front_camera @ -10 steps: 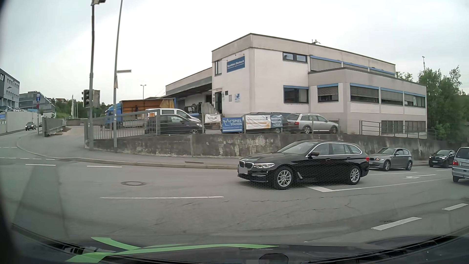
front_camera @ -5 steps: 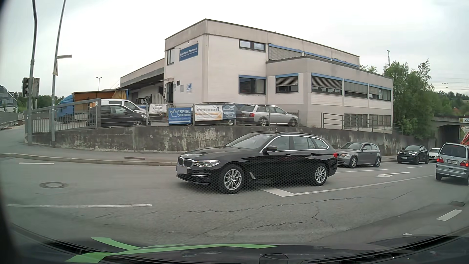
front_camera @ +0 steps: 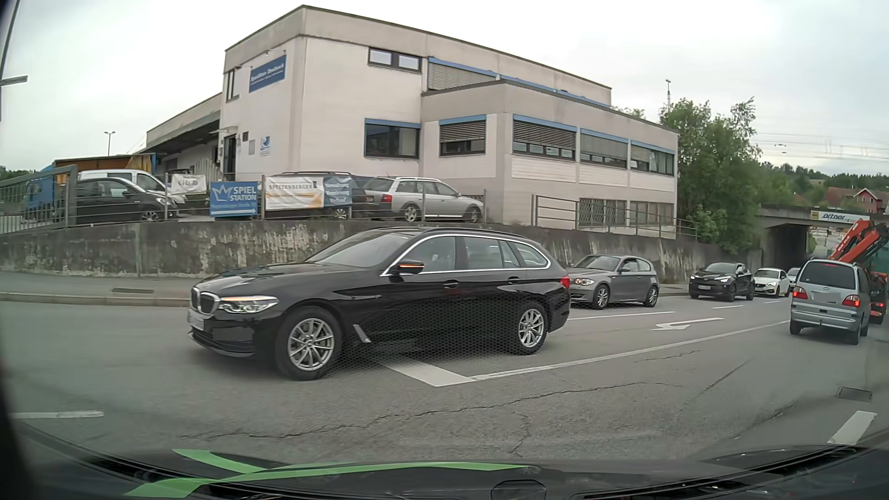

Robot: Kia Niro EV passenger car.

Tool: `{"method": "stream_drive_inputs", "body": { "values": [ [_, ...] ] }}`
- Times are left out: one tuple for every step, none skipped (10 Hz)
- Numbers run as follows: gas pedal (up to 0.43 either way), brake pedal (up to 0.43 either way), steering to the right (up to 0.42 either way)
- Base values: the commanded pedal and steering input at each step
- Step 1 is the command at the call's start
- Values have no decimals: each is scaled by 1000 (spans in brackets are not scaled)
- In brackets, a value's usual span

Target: Follow the waypoints while adhering to traffic rules and regulations

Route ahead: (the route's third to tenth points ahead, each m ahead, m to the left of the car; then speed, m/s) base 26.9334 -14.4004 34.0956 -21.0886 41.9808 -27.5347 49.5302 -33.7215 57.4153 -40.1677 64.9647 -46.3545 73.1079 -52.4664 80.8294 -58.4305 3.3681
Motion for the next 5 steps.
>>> {"method": "stream_drive_inputs", "body": {
  "values": [
    [0,226,379],
    [0,232,379],
    [0,226,380],
    [0,226,377],
    [0,232,375]
  ]
}}
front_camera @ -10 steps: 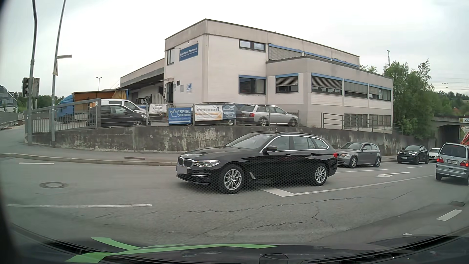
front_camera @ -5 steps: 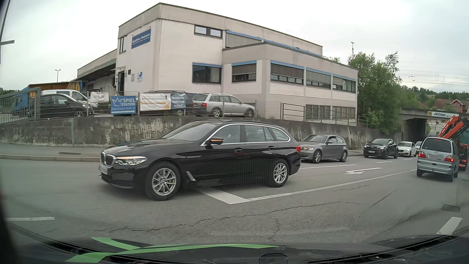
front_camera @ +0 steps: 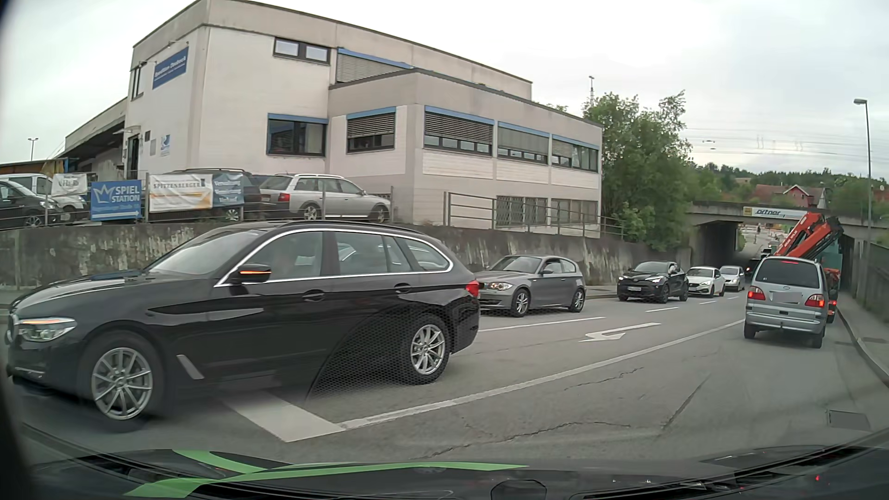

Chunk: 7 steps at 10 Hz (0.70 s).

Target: Follow the waypoints while adhering to traffic rules and regulations

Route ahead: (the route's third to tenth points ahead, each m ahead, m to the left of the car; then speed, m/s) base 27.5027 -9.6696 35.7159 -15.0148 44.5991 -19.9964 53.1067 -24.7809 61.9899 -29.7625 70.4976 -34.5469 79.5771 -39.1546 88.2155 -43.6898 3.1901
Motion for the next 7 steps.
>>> {"method": "stream_drive_inputs", "body": {
  "values": [
    [0,226,376],
    [0,226,377],
    [0,226,377],
    [0,226,377],
    [0,226,377],
    [0,226,377],
    [0,226,378]
  ]
}}
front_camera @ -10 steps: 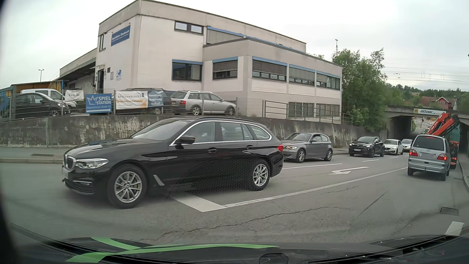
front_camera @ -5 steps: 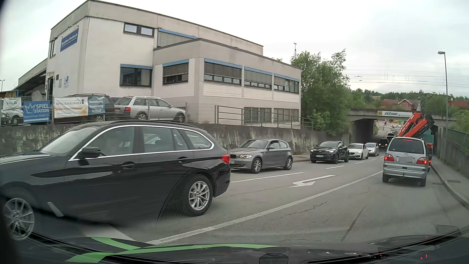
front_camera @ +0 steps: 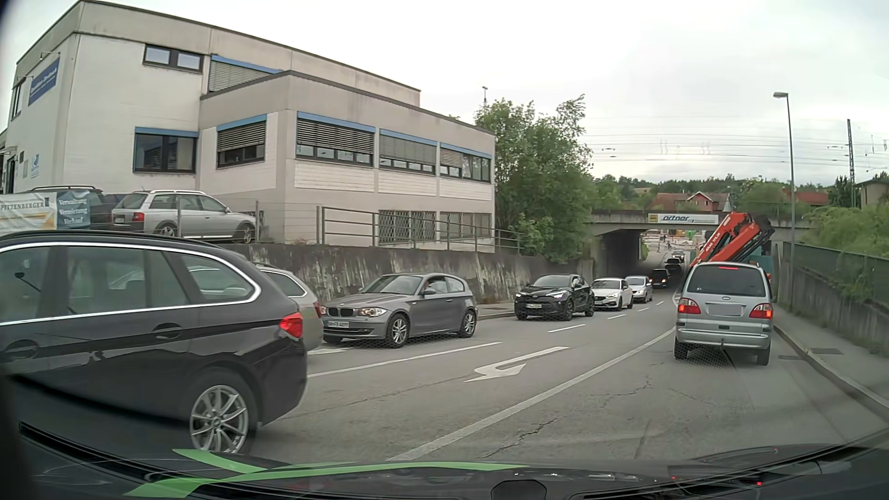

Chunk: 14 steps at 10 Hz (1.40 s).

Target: Follow the waypoints while adhering to traffic rules and regulations

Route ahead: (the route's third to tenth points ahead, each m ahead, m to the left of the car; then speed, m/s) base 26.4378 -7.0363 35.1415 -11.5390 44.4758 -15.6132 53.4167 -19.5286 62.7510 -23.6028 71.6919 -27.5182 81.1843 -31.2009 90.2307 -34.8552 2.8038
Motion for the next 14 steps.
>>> {"method": "stream_drive_inputs", "body": {
  "values": [
    [0,226,381],
    [0,226,382],
    [0,226,381],
    [0,226,380],
    [0,226,379],
    [0,226,377],
    [0,226,376],
    [0,226,376],
    [0,226,376],
    [0,226,375],
    [0,226,374],
    [0,232,372],
    [0,226,368],
    [0,232,363]
  ]
}}
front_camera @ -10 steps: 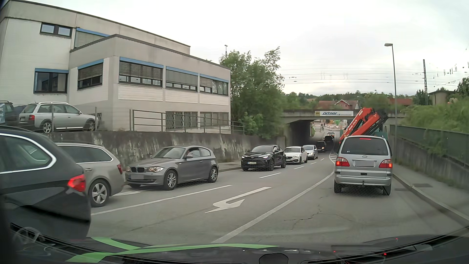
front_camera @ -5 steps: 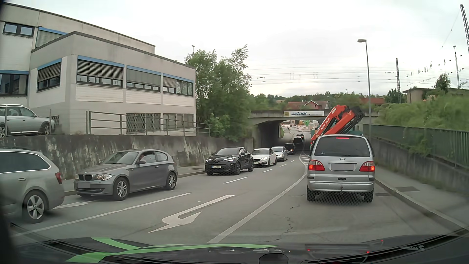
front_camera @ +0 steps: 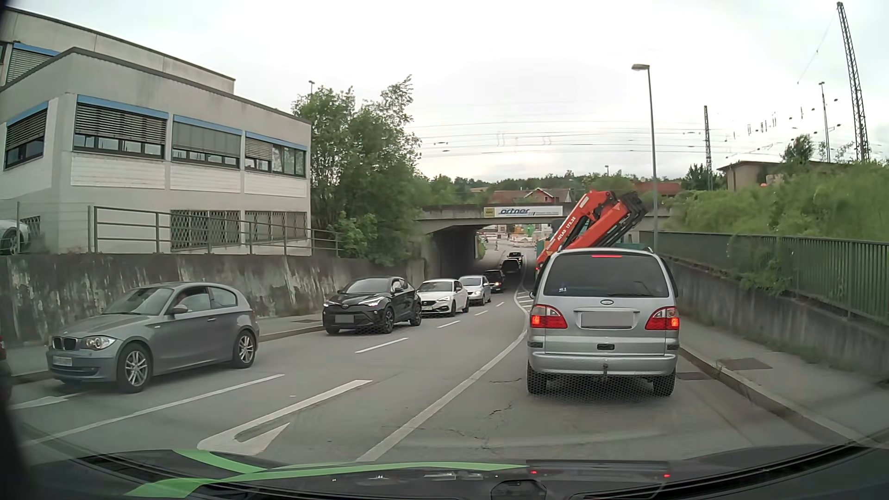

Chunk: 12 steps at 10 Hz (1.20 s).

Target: Follow the waypoints while adhering to traffic rules and regulations

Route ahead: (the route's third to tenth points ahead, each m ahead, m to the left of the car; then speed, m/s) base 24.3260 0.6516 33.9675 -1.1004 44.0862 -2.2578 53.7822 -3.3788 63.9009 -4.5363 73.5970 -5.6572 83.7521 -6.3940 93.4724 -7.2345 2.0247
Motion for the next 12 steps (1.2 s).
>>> {"method": "stream_drive_inputs", "body": {
  "values": [
    [0,232,347],
    [0,238,333],
    [0,250,311],
    [0,256,289],
    [0,256,270],
    [0,250,250],
    [0,250,223],
    [0,250,205],
    [0,250,200],
    [0,256,195],
    [0,256,185],
    [0,256,169]
  ]
}}
